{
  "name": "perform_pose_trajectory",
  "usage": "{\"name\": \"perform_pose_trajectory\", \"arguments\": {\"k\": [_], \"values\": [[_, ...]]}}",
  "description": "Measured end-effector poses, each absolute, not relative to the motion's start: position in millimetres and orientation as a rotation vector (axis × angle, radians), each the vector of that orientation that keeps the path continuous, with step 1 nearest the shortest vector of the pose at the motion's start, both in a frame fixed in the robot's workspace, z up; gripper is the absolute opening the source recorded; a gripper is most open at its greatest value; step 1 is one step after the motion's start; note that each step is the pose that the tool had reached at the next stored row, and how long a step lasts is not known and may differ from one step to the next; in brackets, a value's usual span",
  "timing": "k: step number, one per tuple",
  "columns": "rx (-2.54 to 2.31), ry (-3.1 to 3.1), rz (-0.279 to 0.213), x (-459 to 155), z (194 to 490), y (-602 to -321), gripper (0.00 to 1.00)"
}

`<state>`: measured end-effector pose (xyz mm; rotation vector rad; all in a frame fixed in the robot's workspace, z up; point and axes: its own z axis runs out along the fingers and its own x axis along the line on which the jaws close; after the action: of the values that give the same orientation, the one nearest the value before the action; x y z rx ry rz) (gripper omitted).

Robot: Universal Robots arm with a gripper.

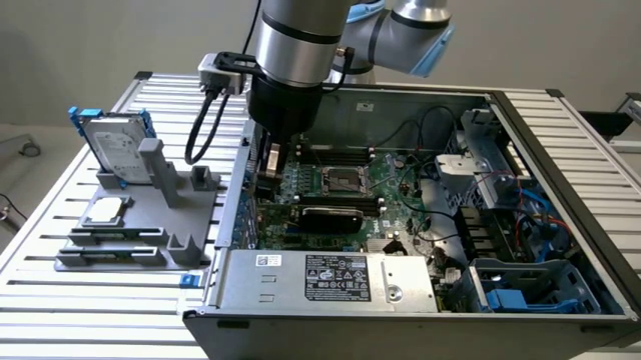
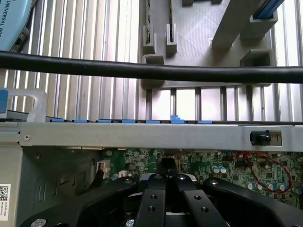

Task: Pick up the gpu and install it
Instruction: 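Press down on the gpu until it lock into place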

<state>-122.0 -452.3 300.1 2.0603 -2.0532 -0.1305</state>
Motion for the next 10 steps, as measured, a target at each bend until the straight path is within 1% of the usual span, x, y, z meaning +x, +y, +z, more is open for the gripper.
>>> {"name": "perform_pose_trajectory", "arguments": {"k": [10], "values": [[2.058, -2.052, -0.127, -123.8, 296.9, -454.2, 0.11]]}}
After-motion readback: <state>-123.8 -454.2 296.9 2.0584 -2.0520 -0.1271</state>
